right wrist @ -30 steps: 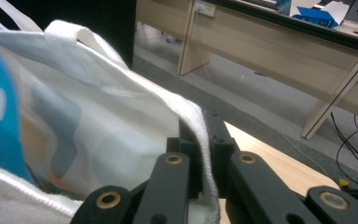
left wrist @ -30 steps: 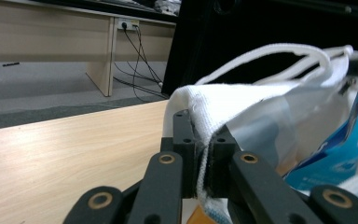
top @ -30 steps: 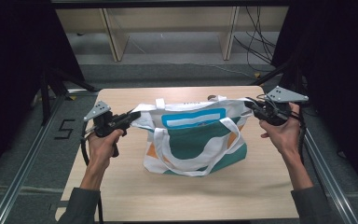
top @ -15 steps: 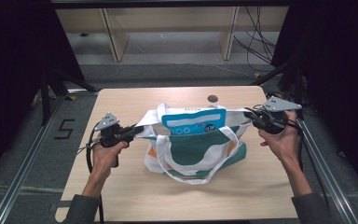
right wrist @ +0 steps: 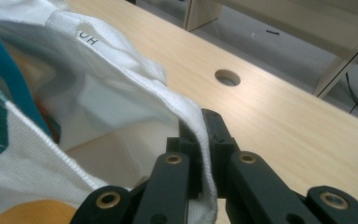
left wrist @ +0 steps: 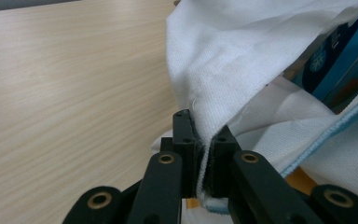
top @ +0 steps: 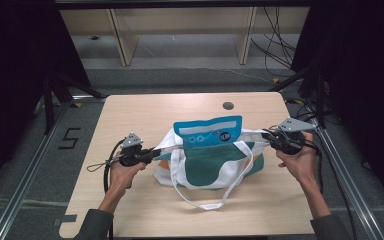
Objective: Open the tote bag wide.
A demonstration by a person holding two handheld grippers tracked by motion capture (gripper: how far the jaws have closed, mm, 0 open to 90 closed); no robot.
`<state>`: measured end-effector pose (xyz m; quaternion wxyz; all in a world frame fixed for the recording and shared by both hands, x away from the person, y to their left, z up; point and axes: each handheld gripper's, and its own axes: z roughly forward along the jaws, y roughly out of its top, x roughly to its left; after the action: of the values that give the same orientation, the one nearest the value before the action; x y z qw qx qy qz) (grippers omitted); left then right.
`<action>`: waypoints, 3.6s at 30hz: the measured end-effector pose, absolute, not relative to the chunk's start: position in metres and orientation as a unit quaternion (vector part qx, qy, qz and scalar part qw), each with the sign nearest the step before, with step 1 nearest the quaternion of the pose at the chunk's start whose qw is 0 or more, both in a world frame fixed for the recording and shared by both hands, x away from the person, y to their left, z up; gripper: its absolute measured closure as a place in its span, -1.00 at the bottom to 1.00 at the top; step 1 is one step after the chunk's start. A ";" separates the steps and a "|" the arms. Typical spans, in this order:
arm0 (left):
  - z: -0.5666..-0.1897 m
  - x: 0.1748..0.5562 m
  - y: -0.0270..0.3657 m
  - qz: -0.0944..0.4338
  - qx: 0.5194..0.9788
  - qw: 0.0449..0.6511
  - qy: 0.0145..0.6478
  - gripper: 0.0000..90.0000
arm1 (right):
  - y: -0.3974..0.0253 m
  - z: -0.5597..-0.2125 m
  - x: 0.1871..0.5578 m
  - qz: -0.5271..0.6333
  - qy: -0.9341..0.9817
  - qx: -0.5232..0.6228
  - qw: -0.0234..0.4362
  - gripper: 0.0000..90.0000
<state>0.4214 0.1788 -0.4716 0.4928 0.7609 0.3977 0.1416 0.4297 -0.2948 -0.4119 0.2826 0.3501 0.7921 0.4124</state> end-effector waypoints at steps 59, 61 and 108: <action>-0.427 0.384 0.159 0.075 0.786 0.505 0.349 0.02 | -0.241 -0.400 0.392 0.437 0.847 0.271 0.138 0.40; -0.427 0.383 0.152 0.063 0.787 0.514 0.335 0.03 | -0.240 -0.400 0.389 0.421 0.854 0.267 0.148 0.64; -0.422 0.390 0.150 0.160 0.813 0.449 0.333 0.10 | -0.264 -0.396 0.393 0.436 0.821 0.301 0.213 0.23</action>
<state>0.3901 0.1499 -0.4223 0.4490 0.8134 0.3333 0.1603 0.3928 -0.2638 -0.3961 0.2133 0.3012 0.8205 0.4365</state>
